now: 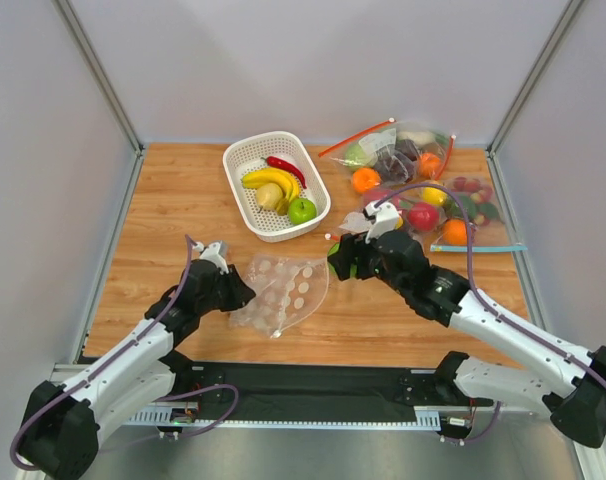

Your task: Open the zip-top bag and remove the fake food

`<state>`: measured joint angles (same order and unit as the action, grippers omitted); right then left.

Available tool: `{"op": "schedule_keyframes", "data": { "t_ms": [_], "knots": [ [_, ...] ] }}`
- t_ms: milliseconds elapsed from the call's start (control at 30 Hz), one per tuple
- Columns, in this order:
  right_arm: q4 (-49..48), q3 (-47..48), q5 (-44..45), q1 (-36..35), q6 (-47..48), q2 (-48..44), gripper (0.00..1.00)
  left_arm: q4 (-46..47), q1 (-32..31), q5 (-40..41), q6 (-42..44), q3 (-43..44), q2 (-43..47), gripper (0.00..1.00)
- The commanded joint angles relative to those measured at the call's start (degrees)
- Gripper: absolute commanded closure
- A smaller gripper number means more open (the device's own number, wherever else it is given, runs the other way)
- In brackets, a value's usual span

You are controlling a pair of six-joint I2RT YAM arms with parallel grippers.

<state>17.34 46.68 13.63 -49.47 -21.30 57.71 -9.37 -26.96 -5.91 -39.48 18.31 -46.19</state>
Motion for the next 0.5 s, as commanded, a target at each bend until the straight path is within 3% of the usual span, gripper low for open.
{"op": "schedule_keyframes", "data": {
  "t_ms": [0, 67, 200, 233, 300, 367, 467],
  "knots": [
    [1.47, 1.75, -0.44, 4.64, 4.5, -1.29, 0.64, -1.09, -0.11, -0.15, 1.78, 3.05, 1.02, 0.61],
    [1.47, 2.71, -1.4, 7.62, 5.47, -0.76, 0.64, -2.23, -0.02, -0.5, 2.22, 4.19, 1.72, 0.43],
    [0.15, 5.87, -3.87, 11.41, 7.15, 1.26, 0.63, -5.3, -0.02, -0.15, 3.18, 6.39, 3.91, 0.27],
    [-0.2, 6.49, -4.48, 11.94, 7.76, 2.57, 0.63, -7.14, -0.02, 0.11, 3.45, 7.0, 4.35, 0.18],
    [-1.51, 9.12, -6.15, 13.52, 8.46, 3.98, 0.62, -9.34, -0.02, 1.25, 4.24, 8.93, 5.76, 0.14],
    [-2.4, 11.32, -7.9, 14.66, 9.61, 7.31, 0.62, -12.6, -0.02, 2.91, 4.85, 11.12, 7.16, 0.01],
    [-3.8, 16.86, -9.93, 15.8, 11.54, 13.79, 0.62, -16.73, -0.11, 5.2, 5.9, 14.02, 8.66, 0.01]
  ]
}}
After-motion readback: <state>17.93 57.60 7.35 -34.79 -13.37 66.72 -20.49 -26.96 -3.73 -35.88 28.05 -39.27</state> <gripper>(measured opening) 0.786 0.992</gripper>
